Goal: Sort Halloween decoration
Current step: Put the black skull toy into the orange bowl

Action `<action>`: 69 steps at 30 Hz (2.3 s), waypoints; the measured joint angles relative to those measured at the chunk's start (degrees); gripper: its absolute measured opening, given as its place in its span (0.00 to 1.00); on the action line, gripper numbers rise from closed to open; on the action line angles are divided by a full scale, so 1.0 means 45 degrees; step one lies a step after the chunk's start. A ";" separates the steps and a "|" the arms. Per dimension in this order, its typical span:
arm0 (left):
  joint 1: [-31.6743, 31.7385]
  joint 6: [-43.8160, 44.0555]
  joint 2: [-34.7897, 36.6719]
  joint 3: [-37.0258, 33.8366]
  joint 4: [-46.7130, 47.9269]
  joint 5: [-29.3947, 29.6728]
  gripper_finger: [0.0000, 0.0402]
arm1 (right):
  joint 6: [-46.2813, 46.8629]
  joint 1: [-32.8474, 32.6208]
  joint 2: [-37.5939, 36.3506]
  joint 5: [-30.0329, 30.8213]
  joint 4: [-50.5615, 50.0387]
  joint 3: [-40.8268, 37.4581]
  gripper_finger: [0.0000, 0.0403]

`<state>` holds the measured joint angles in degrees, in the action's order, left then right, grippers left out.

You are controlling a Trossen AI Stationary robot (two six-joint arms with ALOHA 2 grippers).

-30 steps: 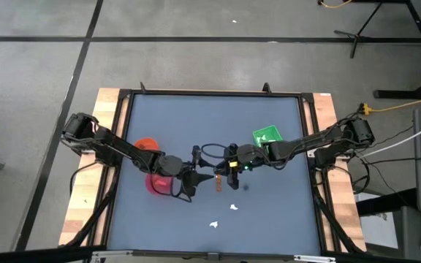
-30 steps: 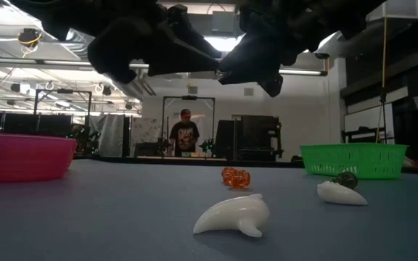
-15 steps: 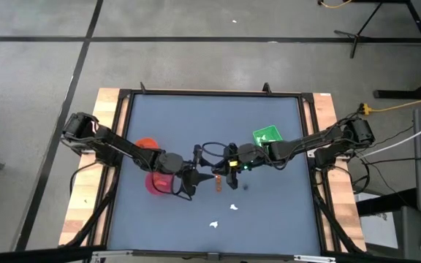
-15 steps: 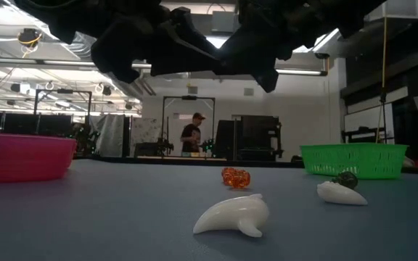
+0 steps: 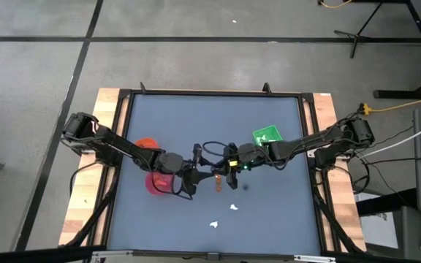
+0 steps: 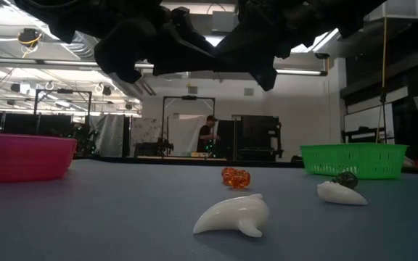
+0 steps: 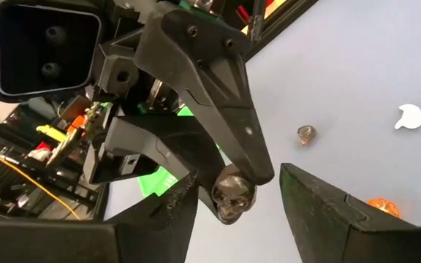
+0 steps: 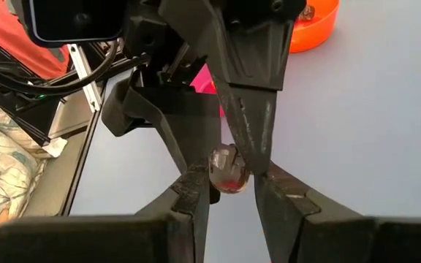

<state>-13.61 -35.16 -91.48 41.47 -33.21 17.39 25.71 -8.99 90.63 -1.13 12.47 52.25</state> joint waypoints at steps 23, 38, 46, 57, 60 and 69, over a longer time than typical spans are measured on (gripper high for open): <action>0.0000 -0.0005 0.0000 0.0005 0.0023 -0.0039 0.30 | -0.0019 0.0004 0.0000 0.0012 -0.0066 0.0000 0.23; 0.0000 -0.0015 0.0000 0.0005 0.0003 0.0000 0.24 | -0.0010 0.0000 0.0000 0.0000 -0.0102 0.0000 0.23; -0.0005 -0.0015 0.0000 0.0005 -0.0001 0.0237 0.24 | -0.0010 0.0005 0.0000 0.0010 -0.0098 0.0000 0.23; -0.0005 -0.0005 0.0000 0.0005 -0.0011 0.0256 0.24 | -0.0010 0.0005 0.0000 0.0010 -0.0088 0.0000 0.23; -0.0005 -0.0005 0.0000 0.0005 -0.0016 0.0257 0.24 | -0.0010 0.0005 0.0000 0.0010 -0.0083 0.0000 0.23; -0.0005 0.0019 -0.0005 0.0005 -0.0026 0.0272 0.24 | -0.0024 0.0005 -0.0005 0.0041 -0.0014 0.0000 0.31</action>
<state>-13.63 -35.07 -91.50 41.50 -33.32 18.61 25.61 -8.97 90.61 -0.94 12.41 52.25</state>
